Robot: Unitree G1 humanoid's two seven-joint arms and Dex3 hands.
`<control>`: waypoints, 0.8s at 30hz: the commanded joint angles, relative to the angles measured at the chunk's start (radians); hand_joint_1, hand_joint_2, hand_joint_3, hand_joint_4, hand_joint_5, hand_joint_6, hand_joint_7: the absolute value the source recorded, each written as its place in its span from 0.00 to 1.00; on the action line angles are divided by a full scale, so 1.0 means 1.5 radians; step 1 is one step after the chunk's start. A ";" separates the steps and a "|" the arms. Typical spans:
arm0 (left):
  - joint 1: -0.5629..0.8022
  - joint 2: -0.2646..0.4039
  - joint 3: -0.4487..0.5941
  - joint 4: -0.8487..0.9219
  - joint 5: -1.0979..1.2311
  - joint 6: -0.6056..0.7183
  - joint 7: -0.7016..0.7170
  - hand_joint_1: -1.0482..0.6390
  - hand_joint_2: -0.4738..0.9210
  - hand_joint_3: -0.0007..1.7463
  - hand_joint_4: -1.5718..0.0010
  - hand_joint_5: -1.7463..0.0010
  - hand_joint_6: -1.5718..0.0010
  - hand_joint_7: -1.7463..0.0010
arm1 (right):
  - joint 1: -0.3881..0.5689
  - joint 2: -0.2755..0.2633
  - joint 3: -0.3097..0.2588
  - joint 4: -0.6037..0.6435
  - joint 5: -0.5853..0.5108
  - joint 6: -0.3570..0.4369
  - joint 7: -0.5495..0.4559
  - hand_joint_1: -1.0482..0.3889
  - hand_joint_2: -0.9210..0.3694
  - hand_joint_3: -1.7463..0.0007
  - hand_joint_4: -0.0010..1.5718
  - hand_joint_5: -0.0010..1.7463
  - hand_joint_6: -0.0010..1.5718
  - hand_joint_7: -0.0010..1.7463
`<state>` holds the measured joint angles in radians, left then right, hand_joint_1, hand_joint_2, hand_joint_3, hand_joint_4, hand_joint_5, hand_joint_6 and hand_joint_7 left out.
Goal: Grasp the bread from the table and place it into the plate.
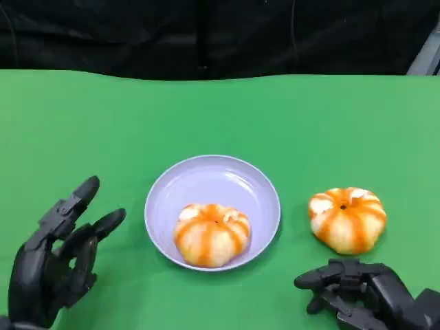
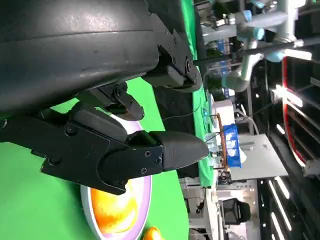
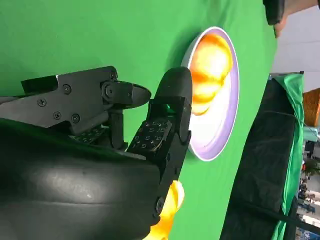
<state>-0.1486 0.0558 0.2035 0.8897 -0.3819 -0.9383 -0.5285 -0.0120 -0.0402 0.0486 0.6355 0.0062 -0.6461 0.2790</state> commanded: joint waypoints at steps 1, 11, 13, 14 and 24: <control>0.023 0.000 0.018 -0.016 -0.011 0.019 -0.009 0.19 1.00 0.35 0.52 0.98 0.69 0.99 | -0.002 -0.010 -0.009 -0.001 0.009 -0.004 0.001 0.68 0.00 0.78 0.52 0.66 0.70 0.19; 0.049 -0.012 0.033 -0.035 -0.013 0.048 -0.029 0.22 1.00 0.34 0.52 0.99 0.68 0.99 | -0.001 -0.015 -0.009 0.002 0.007 -0.010 0.002 0.67 0.00 0.78 0.52 0.65 0.70 0.19; 0.052 -0.013 0.033 -0.036 -0.010 0.046 -0.034 0.29 1.00 0.31 0.51 0.99 0.67 0.99 | 0.000 -0.016 -0.009 0.002 0.004 -0.013 0.000 0.67 0.00 0.78 0.51 0.65 0.70 0.19; 0.053 -0.013 0.033 -0.036 -0.010 0.045 -0.037 0.32 1.00 0.30 0.51 0.99 0.66 0.99 | -0.001 -0.017 -0.009 0.003 0.004 -0.016 -0.001 0.67 0.00 0.78 0.51 0.65 0.70 0.19; 0.052 -0.016 0.036 -0.038 0.019 0.046 -0.007 0.71 1.00 0.27 0.47 0.98 0.54 0.96 | -0.003 -0.015 -0.013 0.007 0.015 -0.016 0.010 0.67 0.00 0.79 0.52 0.65 0.70 0.18</control>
<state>-0.0794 0.0247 0.2478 0.8446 -0.3577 -0.8723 -0.5567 -0.0121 -0.0458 0.0440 0.6419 0.0170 -0.6625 0.2957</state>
